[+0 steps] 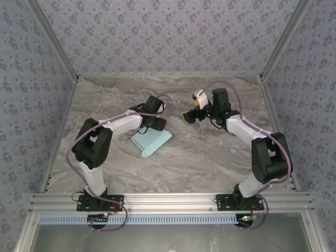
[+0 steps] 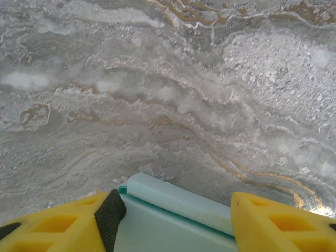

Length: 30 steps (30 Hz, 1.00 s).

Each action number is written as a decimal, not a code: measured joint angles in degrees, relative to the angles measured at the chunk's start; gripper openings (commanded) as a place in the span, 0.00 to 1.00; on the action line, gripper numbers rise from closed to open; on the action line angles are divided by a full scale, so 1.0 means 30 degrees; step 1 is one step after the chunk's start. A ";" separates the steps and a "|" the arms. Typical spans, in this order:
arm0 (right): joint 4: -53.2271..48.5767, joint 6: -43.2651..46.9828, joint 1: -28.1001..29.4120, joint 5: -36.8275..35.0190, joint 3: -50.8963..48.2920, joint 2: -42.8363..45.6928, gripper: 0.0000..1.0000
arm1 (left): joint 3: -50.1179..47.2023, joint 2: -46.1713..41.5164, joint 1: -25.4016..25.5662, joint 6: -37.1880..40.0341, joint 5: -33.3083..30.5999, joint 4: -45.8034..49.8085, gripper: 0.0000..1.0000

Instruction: Fold the paper box

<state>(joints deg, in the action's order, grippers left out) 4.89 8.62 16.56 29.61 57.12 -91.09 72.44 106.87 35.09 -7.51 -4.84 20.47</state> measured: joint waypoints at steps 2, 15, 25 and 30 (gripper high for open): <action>0.0284 -0.1668 0.0015 0.0051 -0.0073 -0.0197 0.88 | -0.0270 -0.0328 -0.0160 -0.0102 0.0131 0.0080 0.65; -0.3869 -0.2528 0.4109 0.0488 0.4612 -0.5042 0.79 | -0.4619 -0.8313 -0.3679 -0.6696 0.0736 0.0765 0.71; -0.5960 -0.2994 0.5304 0.0918 0.8247 -0.9049 0.55 | -1.0870 -1.0761 -0.4014 -1.0877 0.3956 0.1122 0.53; -0.6375 -0.3162 0.5355 0.1049 0.8306 -0.9814 0.49 | -1.1832 -1.0863 -0.4014 -1.1395 0.5042 0.0262 0.54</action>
<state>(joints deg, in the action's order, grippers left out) -14.24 -0.86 32.62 32.75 82.04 -120.53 36.95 74.28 23.05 -41.69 10.28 21.26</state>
